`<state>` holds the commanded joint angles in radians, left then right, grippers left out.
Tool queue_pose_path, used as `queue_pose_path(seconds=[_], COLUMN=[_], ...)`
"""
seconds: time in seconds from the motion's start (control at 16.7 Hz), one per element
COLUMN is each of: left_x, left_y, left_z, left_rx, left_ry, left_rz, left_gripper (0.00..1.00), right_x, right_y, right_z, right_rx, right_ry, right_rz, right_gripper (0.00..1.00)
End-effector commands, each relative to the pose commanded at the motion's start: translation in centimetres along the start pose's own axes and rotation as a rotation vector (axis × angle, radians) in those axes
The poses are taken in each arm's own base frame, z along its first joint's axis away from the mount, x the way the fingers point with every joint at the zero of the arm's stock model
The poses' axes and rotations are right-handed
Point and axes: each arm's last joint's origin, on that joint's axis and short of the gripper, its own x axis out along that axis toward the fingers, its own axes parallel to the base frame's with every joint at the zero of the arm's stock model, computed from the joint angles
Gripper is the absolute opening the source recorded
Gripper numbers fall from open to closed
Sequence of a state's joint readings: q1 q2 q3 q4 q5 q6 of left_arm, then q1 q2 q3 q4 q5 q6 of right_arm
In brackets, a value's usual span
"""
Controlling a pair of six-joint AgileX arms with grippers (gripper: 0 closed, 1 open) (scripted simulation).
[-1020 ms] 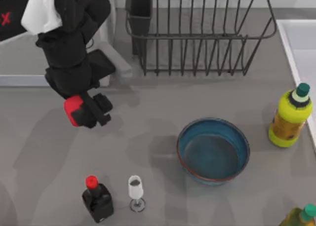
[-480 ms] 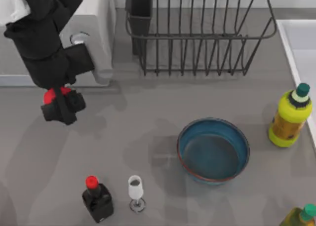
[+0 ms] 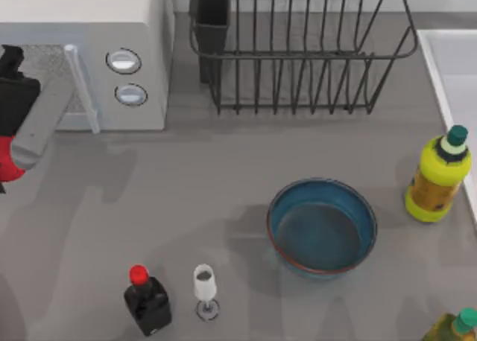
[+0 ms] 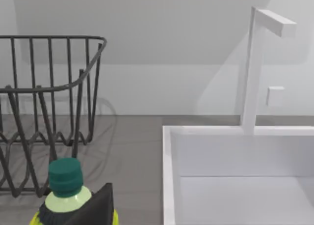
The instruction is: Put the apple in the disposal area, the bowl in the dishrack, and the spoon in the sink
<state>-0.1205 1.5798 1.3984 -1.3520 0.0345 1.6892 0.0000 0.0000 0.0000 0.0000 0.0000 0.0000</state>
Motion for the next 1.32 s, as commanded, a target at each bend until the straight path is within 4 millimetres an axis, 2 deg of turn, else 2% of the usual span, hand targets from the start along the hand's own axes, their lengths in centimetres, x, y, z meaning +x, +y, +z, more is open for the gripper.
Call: queue_pose_path(seconds=[0.3,0.72,1.02,1.32], left_x=[-1.1,-0.9,-0.4,-0.1], left_y=[-3.9,-8.4,-10.2,-11.0], left_z=[-3.4,-6.6,-8.2,-9.0], left_rx=[0.454,0.952,1.212,1.331], left_ry=[0.016,0.049,0.076,0.095], left_rz=[-0.028,-0.089,-0.136,-0.165], left_gripper=[0.0,0.0,0.0,0.0], right_x=[0.0,0.0,0.0,0.0], right_y=[0.0,0.0,0.0,0.0], right_z=[0.0,0.0,0.0,0.0], right_rx=[0.0,0.0,0.0,0.0], right_ry=[0.0,0.0,0.0,0.0], right_rz=[0.0,0.0,0.0,0.0], right_gripper=[1.0,1.0,1.0,1.0])
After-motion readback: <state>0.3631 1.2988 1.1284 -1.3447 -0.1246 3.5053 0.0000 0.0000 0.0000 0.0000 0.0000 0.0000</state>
